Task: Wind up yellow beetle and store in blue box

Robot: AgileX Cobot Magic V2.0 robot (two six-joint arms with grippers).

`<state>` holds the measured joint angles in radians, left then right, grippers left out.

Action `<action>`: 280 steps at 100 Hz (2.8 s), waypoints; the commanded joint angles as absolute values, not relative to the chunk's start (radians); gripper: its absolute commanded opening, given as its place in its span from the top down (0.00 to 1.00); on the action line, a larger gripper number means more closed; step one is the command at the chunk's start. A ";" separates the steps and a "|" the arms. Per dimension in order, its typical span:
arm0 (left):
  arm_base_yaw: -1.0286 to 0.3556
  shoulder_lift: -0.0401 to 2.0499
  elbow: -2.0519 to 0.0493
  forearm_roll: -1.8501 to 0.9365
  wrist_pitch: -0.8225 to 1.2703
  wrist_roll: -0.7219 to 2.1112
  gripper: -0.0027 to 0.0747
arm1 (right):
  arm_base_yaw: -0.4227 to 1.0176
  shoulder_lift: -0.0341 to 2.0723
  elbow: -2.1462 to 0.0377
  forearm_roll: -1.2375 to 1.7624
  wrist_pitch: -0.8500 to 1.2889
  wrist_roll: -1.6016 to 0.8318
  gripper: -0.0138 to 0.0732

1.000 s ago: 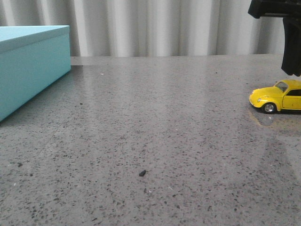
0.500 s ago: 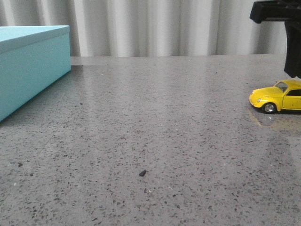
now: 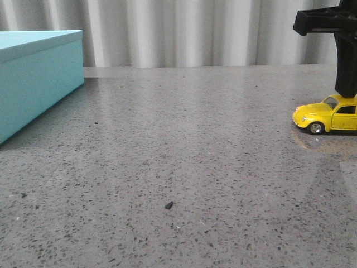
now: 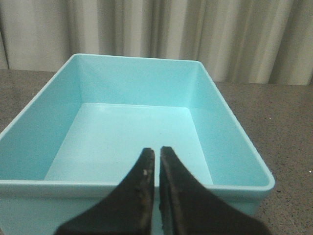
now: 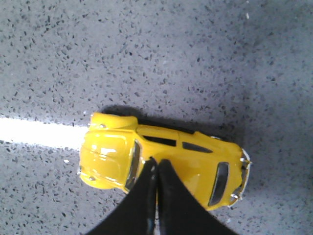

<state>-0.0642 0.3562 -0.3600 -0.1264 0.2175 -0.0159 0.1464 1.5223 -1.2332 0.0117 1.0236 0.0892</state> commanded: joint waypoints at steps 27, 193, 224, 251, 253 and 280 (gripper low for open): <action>-0.065 0.372 -0.397 -0.134 0.137 -0.013 0.99 | 0.147 1.494 -1.264 -0.054 1.031 0.100 0.91; -0.065 0.372 -0.397 -0.134 0.137 -0.013 0.99 | -0.044 1.487 -1.262 -0.171 1.061 0.103 0.91; -0.065 0.372 -0.397 -0.134 0.137 -0.013 0.99 | -0.041 1.282 -1.338 0.000 1.040 0.096 0.91; -0.065 0.372 -0.397 -0.134 0.137 -0.013 0.99 | -0.040 1.201 -1.338 0.015 1.034 0.096 0.91; -0.065 0.372 -0.397 -0.134 0.137 -0.013 0.99 | -0.040 1.199 -1.338 0.015 1.034 0.096 0.91; -0.065 0.372 -0.397 -0.136 0.130 -0.013 0.99 | -0.040 1.189 -1.338 0.053 0.999 0.093 0.91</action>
